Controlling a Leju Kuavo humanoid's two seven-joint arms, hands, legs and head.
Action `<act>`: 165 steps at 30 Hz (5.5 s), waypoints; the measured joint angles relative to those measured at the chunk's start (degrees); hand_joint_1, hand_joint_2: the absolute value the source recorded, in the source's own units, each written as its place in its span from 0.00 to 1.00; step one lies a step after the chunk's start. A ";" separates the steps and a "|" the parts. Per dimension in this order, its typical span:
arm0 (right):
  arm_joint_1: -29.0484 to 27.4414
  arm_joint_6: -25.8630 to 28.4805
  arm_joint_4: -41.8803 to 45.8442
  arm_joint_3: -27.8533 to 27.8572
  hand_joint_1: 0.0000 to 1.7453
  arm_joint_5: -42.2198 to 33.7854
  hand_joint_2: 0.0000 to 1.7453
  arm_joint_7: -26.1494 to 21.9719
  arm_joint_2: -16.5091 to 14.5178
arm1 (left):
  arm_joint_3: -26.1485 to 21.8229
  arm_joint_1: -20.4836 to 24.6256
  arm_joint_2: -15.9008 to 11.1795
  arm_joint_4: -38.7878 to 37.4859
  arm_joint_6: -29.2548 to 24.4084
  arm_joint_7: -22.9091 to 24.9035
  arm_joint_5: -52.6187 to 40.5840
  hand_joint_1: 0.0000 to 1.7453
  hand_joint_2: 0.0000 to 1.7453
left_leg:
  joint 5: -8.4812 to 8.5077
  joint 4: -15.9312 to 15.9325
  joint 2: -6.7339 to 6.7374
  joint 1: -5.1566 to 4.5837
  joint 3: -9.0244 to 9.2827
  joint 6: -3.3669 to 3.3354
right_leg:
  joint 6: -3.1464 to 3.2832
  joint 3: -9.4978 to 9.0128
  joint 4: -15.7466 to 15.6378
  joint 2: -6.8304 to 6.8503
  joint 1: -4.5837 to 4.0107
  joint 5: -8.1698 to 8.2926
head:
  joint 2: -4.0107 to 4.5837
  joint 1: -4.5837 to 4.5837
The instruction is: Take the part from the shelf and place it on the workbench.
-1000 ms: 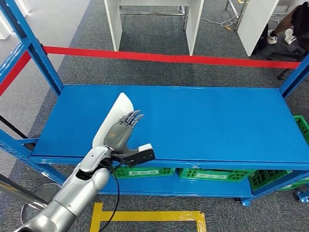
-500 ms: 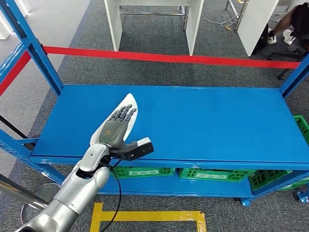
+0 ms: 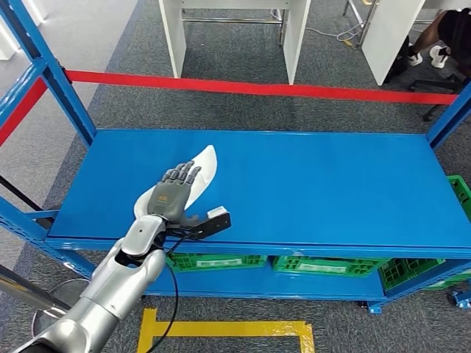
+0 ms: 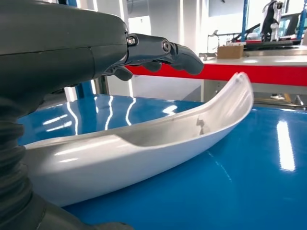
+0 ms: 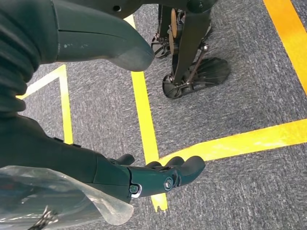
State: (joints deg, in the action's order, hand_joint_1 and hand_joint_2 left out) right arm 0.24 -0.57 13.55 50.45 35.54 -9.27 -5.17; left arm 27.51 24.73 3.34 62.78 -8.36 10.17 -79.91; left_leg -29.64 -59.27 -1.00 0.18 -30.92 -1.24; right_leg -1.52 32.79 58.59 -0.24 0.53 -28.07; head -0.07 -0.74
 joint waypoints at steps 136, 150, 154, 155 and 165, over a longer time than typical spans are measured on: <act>0.51 -7.03 -0.31 11.66 0.00 4.09 1.00 -1.26 -1.45 | -18.34 -25.14 2.27 30.99 -1.72 -41.04 55.07 1.00 1.00 | -1.45 4.38 0.99 -0.34 5.73 0.41 | -0.20 3.40 -1.67 0.60 0.45 5.28 | 0.00 -0.80; 1.17 -7.27 -0.33 12.83 0.00 5.10 1.00 -1.96 -1.37 | -18.44 -25.75 2.65 31.26 -0.46 -41.12 57.59 1.00 1.00 | 6.46 1.54 1.54 -0.86 -4.95 0.04 | -0.61 -7.36 -2.44 0.15 0.31 -4.39 | 0.00 -0.43; 1.04 -7.27 -0.45 12.87 0.00 5.09 1.00 -1.73 -1.38 | -18.46 -26.04 2.56 31.31 -0.45 -41.13 57.66 1.00 1.00 | 4.31 -0.27 1.36 -0.55 -6.19 1.45 | 1.20 -5.30 -2.82 0.57 0.44 -3.13 | 0.00 -0.45; 1.06 -7.28 -0.48 12.88 0.00 5.09 1.00 -1.71 -1.38 | -18.47 -26.11 2.53 31.31 -0.45 -41.13 57.66 1.00 1.00 | 1.38 -2.80 1.30 -0.43 -6.88 1.84 | 1.57 -4.63 -2.78 0.73 0.48 -2.45 | 0.00 -0.51; 1.20 -7.35 -0.48 12.89 0.00 5.09 1.00 -1.70 -1.33 | -18.49 -26.24 2.33 31.43 -0.45 -41.15 57.68 1.00 1.00 | -1.64 2.95 1.15 -0.42 5.34 1.07 | 0.77 2.55 -1.06 0.93 0.16 3.21 | 0.00 -0.58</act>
State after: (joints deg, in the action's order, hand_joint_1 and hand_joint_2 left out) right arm 1.44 -7.93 13.07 63.34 40.63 -10.97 -6.51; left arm 9.02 -1.51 5.67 94.21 -8.81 -30.97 -22.23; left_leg -31.28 -56.33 0.15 -0.24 -25.58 -0.16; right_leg -0.75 35.34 57.53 0.69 0.69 -24.86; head -0.07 -1.32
